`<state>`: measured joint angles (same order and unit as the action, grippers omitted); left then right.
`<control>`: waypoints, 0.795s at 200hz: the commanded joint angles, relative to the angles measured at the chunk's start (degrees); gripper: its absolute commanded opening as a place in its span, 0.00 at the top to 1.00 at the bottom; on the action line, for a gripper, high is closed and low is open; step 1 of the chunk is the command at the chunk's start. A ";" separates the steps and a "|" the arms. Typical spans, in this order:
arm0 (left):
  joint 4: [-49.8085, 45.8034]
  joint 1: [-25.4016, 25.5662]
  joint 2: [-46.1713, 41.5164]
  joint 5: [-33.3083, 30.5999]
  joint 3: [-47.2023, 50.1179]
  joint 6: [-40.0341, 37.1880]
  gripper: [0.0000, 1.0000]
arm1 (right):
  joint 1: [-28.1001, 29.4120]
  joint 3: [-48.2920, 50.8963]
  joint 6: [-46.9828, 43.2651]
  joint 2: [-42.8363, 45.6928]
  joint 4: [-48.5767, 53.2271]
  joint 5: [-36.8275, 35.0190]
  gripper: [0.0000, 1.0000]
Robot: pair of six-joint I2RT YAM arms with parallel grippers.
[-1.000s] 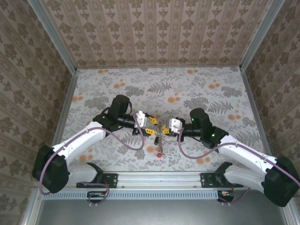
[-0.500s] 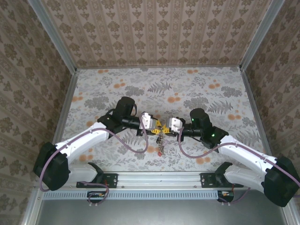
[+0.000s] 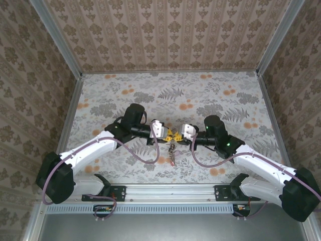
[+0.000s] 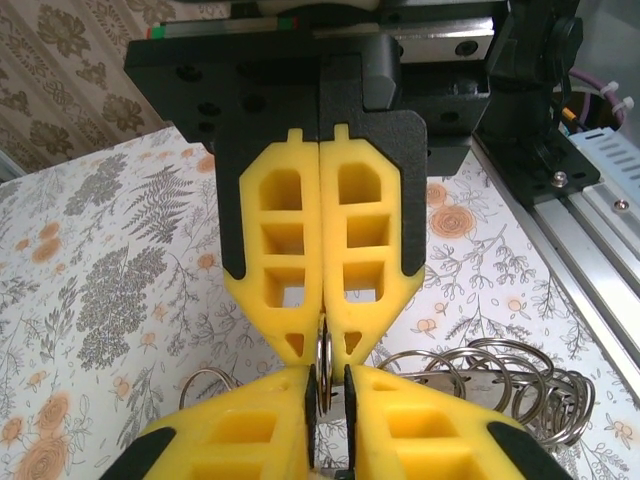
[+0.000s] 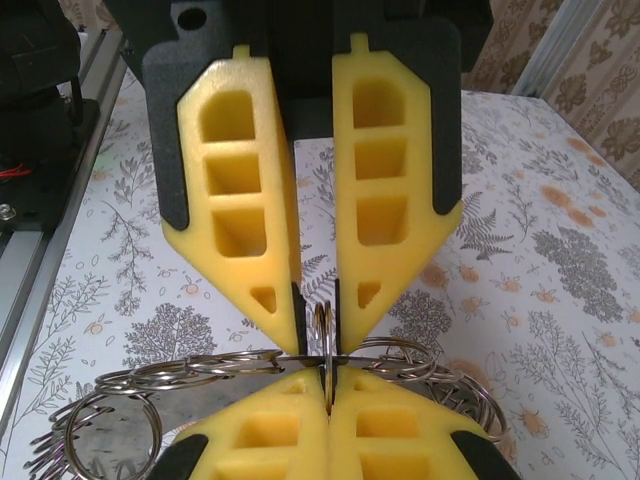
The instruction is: Put the keys on the keyring
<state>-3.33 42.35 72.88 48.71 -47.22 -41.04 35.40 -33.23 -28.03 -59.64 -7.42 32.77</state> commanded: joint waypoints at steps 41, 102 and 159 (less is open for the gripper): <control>4.97 -0.95 -2.03 -4.10 1.09 6.86 0.63 | -3.67 0.27 8.35 1.52 -3.90 -4.19 1.00; 0.81 -2.63 -6.37 -23.09 -3.53 27.24 0.00 | -13.54 -2.18 13.20 7.77 1.38 -8.05 1.00; 2.04 0.56 5.66 -26.86 -7.51 46.05 0.00 | -23.50 -9.99 15.08 9.36 9.06 -16.61 1.00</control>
<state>-3.55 39.88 73.89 24.69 -55.31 -3.97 15.35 -38.44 -16.14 -52.10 0.49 21.28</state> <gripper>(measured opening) 0.999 0.058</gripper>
